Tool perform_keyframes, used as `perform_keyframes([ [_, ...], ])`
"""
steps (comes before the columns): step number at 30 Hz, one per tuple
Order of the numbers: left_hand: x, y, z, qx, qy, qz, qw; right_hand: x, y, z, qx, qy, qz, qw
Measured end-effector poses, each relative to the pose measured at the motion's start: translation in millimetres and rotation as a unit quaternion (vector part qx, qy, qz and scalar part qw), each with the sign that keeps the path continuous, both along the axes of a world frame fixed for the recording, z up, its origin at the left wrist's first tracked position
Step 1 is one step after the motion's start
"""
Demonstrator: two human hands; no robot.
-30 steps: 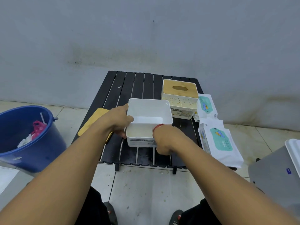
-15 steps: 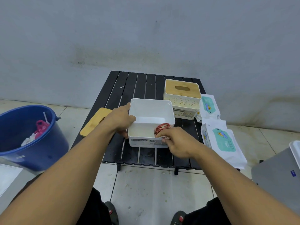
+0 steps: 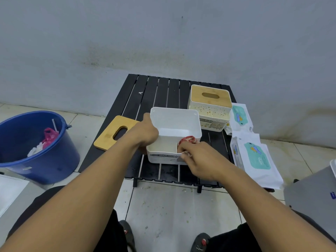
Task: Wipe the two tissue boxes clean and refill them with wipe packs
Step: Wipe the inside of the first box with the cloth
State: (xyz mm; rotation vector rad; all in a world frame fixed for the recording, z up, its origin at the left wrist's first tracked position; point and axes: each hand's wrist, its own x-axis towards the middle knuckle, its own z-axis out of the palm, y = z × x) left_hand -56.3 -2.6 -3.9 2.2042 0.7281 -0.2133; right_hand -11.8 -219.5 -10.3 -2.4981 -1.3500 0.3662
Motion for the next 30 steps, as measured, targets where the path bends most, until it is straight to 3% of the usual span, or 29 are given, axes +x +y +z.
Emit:
perform_keyframes([
  [9, 5, -5, 2, 0.053, 0.023, 0.0, 0.998, -8, 6, -8, 0.094, 0.055, -0.086, 0.99],
  [13, 10, -8, -2, 0.038, 0.022, 0.016, 0.999, -12, 16, -17, 0.069, -0.071, -0.14, 0.985],
  [16, 13, -8, -3, 0.037, 0.02, 0.025, 0.999, -8, 23, -16, 0.001, -0.252, -0.153, 0.955],
  [18, 15, -8, -5, 0.04, 0.02, 0.027, 0.999, -5, 24, -16, 0.008, -0.298, -0.145, 0.943],
  [21, 18, -6, -8, 0.054, 0.014, 0.021, 0.998, -3, 20, -11, 0.094, -0.257, -0.136, 0.952],
  [23, 18, -2, -10, 0.05, 0.0, 0.017, 0.999, -2, 17, -7, 0.079, -0.217, -0.156, 0.96],
  [30, 9, 1, -7, -0.05, -0.018, -0.002, 0.999, 2, 20, -6, 0.01, -0.199, -0.163, 0.966],
])
